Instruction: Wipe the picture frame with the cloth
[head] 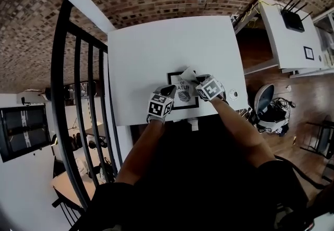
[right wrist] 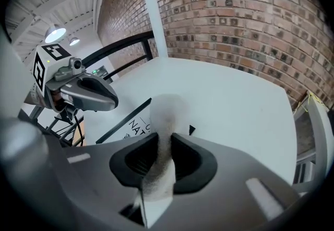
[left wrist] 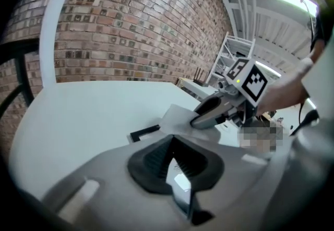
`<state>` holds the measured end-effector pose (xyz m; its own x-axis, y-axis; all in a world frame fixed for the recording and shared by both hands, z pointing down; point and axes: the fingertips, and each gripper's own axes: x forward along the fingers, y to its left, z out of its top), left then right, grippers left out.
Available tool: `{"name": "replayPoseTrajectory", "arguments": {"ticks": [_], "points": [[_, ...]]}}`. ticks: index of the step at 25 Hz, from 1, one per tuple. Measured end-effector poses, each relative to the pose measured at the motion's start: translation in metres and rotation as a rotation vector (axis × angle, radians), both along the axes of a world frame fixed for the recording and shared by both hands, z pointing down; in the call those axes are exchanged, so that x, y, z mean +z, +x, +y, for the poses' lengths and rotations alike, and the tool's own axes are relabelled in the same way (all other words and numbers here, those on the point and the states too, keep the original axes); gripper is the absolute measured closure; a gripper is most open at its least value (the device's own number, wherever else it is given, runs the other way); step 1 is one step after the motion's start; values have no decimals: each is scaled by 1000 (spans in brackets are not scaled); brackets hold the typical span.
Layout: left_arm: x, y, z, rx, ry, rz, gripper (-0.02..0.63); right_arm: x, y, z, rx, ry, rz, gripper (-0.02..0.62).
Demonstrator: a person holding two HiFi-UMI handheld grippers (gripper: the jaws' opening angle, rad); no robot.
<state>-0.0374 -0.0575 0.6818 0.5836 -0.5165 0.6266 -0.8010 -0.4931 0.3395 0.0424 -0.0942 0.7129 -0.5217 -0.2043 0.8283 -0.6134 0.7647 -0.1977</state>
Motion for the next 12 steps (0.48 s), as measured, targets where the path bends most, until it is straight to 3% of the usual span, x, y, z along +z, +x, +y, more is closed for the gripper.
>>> {"name": "replayPoseTrajectory", "arguments": {"ticks": [6, 12], "points": [[-1, 2, -3, 2, 1, -17, 606, -7, 15, -6, 45, 11, -7, 517], [-3, -17, 3, -46, 22, -38, 606, -28, -26, 8, 19, 12, -106, 517]]}}
